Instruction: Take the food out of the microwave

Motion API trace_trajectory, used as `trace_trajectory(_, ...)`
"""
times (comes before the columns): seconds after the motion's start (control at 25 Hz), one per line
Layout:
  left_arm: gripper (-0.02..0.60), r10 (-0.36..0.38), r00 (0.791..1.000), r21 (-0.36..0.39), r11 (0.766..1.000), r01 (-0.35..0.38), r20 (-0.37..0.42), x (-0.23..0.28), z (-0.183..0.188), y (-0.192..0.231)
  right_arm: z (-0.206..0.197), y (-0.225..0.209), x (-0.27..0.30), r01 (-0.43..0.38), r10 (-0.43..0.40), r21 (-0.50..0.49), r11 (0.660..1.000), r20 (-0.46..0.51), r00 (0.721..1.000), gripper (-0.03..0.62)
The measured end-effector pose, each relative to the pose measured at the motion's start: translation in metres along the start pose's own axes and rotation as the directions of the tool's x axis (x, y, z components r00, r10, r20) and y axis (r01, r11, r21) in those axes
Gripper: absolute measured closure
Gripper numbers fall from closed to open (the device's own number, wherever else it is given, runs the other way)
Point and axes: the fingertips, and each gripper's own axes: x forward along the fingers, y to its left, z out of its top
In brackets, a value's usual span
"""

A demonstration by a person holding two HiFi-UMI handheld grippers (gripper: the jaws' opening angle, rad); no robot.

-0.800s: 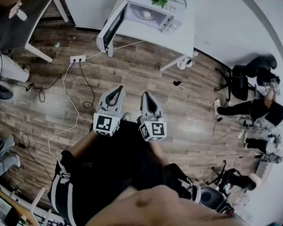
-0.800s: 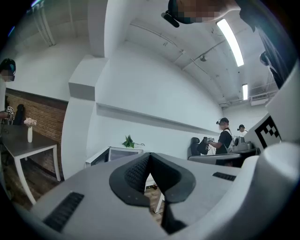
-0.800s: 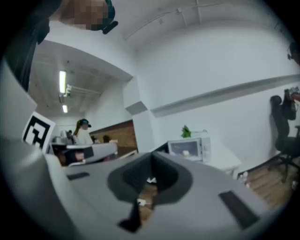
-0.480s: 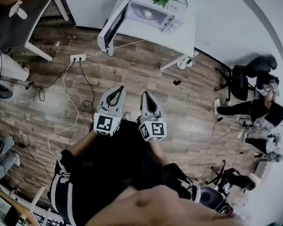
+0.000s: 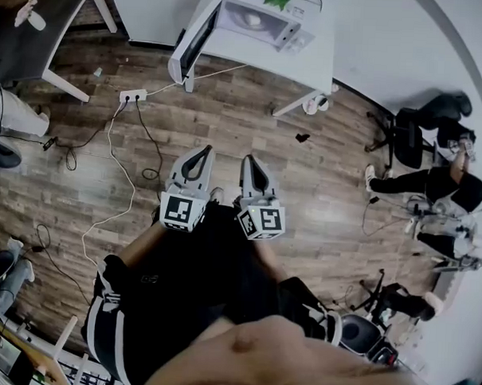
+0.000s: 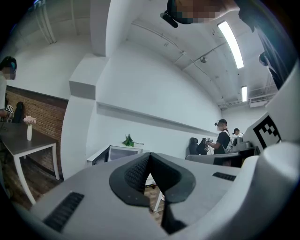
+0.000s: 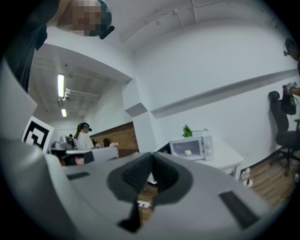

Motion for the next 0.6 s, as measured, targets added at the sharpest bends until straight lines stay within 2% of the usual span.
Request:
trace_trajectory(0.36, 0.551, -0.004, 1.000, -0.029, 1.000, 0.004, -0.002, -0.012, 0.002, 0.019, -0.001, 0.018, 0.011, 0.016, -0.016, -0.014, 1.000, 0.007, 1.000, 0.562)
trace_trajectory(0.48, 0.551, -0.008, 1.000, -0.005, 1.000, 0.008, 0.011, -0.016, 0.006, 0.031, 0.000, 0.024, 0.017, 0.036, -0.035, -0.020, 0.999, 0.010, 0.999, 0.562)
trace_trajectory(0.6, 0.551, -0.011, 1.000, -0.038, 0.999, 0.011, 0.005, -0.023, 0.007, 0.044, 0.000, 0.034, 0.024, 0.051, -0.050, -0.023, 0.998, 0.020, 0.999, 0.562)
